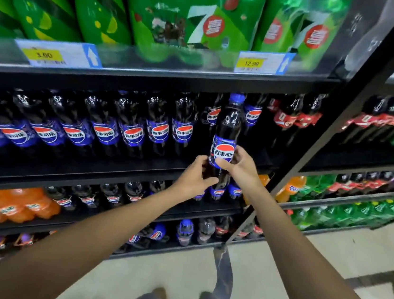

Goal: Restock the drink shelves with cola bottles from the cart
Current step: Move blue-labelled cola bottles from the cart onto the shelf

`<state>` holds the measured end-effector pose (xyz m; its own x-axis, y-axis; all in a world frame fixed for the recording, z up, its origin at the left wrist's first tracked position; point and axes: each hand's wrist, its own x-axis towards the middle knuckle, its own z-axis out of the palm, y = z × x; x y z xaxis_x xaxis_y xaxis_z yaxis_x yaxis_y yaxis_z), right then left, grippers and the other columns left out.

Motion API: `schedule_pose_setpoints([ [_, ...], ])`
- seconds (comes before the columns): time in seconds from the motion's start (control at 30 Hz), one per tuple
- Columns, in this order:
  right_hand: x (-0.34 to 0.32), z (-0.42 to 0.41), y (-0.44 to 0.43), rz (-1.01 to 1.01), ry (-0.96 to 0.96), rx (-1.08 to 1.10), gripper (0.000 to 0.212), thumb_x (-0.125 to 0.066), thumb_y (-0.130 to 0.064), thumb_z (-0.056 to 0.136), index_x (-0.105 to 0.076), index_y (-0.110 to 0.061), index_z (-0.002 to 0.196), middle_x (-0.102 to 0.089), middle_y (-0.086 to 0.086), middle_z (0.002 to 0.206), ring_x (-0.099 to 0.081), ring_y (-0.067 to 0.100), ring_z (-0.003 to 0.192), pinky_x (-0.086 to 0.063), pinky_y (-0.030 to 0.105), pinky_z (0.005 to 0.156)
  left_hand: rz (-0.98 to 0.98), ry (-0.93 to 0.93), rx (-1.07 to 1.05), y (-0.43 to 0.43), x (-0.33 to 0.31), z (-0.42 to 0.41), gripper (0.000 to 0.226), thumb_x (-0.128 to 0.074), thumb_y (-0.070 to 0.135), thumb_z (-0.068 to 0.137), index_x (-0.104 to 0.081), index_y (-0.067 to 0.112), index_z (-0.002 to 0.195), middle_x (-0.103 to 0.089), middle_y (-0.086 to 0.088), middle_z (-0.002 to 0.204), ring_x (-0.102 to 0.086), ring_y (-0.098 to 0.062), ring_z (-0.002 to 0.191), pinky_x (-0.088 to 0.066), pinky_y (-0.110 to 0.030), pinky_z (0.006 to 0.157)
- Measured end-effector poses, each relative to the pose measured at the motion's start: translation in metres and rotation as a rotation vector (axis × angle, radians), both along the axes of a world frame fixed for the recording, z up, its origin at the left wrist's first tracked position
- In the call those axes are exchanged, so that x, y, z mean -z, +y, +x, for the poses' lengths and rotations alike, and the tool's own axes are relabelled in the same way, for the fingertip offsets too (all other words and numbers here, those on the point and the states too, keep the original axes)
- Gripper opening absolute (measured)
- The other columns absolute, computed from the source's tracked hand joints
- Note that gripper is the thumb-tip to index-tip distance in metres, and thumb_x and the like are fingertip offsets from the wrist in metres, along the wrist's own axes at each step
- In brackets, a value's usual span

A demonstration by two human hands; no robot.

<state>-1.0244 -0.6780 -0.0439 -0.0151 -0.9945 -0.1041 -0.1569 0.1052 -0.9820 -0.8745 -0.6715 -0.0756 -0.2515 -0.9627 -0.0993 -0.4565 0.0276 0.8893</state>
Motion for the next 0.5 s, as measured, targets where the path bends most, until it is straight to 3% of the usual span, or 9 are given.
schedule_pose_setpoints([
  [0.13,0.001,-0.007,-0.023,-0.001,-0.007,-0.073,0.045,-0.075,-0.008,0.082,-0.054,-0.023,0.119,-0.065,-0.014,0.107,-0.061,-0.003,0.098,-0.048,0.014,0.078,-0.022,0.03,-0.138,-0.009,-0.002,-0.011,0.048,-0.066,0.012,0.088,-0.038,0.012,0.127,-0.053,0.005,0.116,-0.053,-0.011,0.109,-0.04,-0.02,0.089],
  [0.27,0.007,-0.008,-0.046,-0.04,-0.007,-0.139,0.053,-0.075,-0.005,0.081,-0.054,-0.017,0.128,-0.066,-0.008,0.113,-0.061,-0.006,0.098,-0.047,0.009,0.079,-0.056,-0.069,-0.303,-0.022,0.001,-0.019,0.049,-0.064,0.017,0.09,-0.042,0.019,0.134,-0.05,0.0,0.124,-0.056,-0.015,0.096,-0.049,-0.034,0.086],
  [0.33,0.011,-0.007,-0.056,-0.049,-0.013,-0.166,0.055,-0.076,-0.003,0.079,-0.054,-0.016,0.128,-0.066,-0.01,0.11,-0.061,-0.007,0.097,-0.048,0.01,0.081,-0.028,-0.042,-0.364,-0.027,0.004,-0.022,0.053,-0.063,0.015,0.091,-0.04,0.02,0.139,-0.048,-0.005,0.126,-0.058,-0.015,0.088,-0.051,-0.031,0.077],
  [0.4,0.016,-0.006,-0.066,-0.058,-0.013,-0.194,0.057,-0.077,-0.001,0.077,-0.054,-0.017,0.127,-0.066,-0.013,0.107,-0.061,-0.008,0.096,-0.049,0.014,0.085,0.005,0.004,-0.387,-0.03,0.009,-0.024,0.057,-0.061,0.011,0.092,-0.036,0.019,0.143,-0.045,-0.009,0.131,-0.058,-0.019,0.096,-0.049,-0.026,0.075],
  [0.5,0.026,-0.005,-0.078,-0.088,-0.027,-0.231,0.062,-0.078,0.0,0.076,-0.052,-0.016,0.13,-0.064,-0.014,0.11,-0.061,-0.012,0.096,-0.047,0.009,0.082,0.047,0.044,-0.412,-0.032,0.017,-0.026,0.062,-0.059,0.009,0.093,-0.031,0.02,0.146,-0.04,-0.006,0.139,-0.051,-0.015,0.109,-0.045,-0.019,0.077],
])
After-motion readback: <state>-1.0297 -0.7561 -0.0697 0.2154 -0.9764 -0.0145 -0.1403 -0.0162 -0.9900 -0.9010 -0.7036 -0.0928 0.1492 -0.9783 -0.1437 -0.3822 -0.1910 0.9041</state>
